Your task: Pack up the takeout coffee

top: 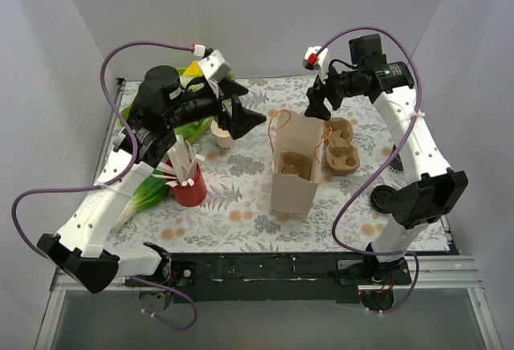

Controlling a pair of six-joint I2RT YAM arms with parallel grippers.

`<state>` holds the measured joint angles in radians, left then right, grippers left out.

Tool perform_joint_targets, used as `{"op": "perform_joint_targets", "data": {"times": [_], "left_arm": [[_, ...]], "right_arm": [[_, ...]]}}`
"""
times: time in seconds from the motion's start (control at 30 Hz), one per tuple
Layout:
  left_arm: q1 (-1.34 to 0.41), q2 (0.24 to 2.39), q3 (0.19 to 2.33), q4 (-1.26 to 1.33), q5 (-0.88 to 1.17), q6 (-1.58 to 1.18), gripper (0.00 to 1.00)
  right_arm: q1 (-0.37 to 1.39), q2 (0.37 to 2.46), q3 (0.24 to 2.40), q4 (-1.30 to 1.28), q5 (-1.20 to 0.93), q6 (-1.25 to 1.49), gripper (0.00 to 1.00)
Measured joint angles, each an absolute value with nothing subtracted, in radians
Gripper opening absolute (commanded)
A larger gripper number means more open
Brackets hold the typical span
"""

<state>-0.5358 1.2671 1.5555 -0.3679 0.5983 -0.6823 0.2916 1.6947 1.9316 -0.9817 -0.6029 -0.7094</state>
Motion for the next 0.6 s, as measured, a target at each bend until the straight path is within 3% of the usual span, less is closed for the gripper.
{"op": "perform_joint_targets", "data": {"times": [0.17, 0.37, 0.57, 0.6], "left_arm": [[-0.536, 1.242, 1.441, -0.408, 0.597, -0.650, 0.98], [-0.535, 1.264, 1.388, -0.434, 0.601, -0.616, 0.98], [-0.534, 1.271, 1.359, -0.437, 0.610, -0.593, 0.98], [-0.534, 1.271, 1.358, -0.434, 0.610, -0.592, 0.98]], "right_arm": [[0.289, 1.682, 1.927, -1.003, -0.623, -0.710, 0.76], [0.289, 1.670, 1.906, -1.056, -0.646, -0.713, 0.66], [0.289, 1.679, 1.868, -1.084, -0.630, -0.701, 0.41], [0.289, 1.680, 1.868, -1.083, -0.626, -0.692, 0.32]]}}
